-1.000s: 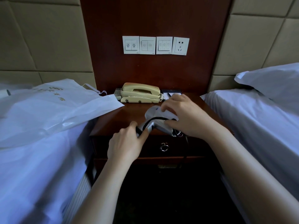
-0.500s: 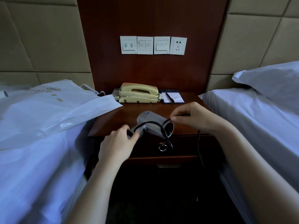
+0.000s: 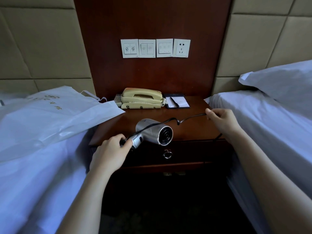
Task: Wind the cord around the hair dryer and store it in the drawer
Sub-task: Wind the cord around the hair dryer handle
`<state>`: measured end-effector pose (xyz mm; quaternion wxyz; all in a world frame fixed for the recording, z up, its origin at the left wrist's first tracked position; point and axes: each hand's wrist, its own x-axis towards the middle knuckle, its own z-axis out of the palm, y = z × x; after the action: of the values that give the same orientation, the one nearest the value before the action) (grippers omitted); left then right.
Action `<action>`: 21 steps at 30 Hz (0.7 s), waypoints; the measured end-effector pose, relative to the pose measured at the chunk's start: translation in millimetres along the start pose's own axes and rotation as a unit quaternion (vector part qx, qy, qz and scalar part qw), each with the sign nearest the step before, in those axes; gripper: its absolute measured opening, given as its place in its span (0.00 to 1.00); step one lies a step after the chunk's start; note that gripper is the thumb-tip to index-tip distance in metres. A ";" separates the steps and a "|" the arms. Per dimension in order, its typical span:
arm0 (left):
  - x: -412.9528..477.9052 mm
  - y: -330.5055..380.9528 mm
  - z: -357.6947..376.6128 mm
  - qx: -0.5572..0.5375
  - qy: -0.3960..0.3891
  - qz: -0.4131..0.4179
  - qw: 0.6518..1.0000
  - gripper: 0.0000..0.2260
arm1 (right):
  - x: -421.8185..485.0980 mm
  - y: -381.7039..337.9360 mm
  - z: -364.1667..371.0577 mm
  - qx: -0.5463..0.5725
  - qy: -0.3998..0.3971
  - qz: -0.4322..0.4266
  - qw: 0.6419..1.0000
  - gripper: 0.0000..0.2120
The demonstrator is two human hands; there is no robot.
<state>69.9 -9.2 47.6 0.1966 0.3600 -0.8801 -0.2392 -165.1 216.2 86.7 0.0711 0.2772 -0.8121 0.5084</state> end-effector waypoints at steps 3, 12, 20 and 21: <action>2.3 -2.9 -4.8 -0.005 0.017 -0.009 1.000 0.18 | 0.6 11.6 3.2 -0.034 -0.001 0.029 0.999 0.18; -5.6 12.6 -1.7 0.066 0.025 -0.020 0.997 0.16 | -24.5 6.8 49.0 -0.245 -0.344 -0.022 0.906 0.10; -5.5 27.5 8.1 0.065 0.033 -0.020 0.997 0.17 | -48.8 -32.2 57.5 0.235 -0.482 0.140 0.833 0.16; -5.5 28.8 9.1 0.065 0.035 -0.019 0.997 0.17 | -51.0 -32.5 58.7 0.252 -0.502 0.165 0.811 0.17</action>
<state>53.3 15.4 55.5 0.1986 0.3971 -0.8792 -0.1729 -95.7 174.0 64.3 -0.5031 0.3641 -0.6122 0.4894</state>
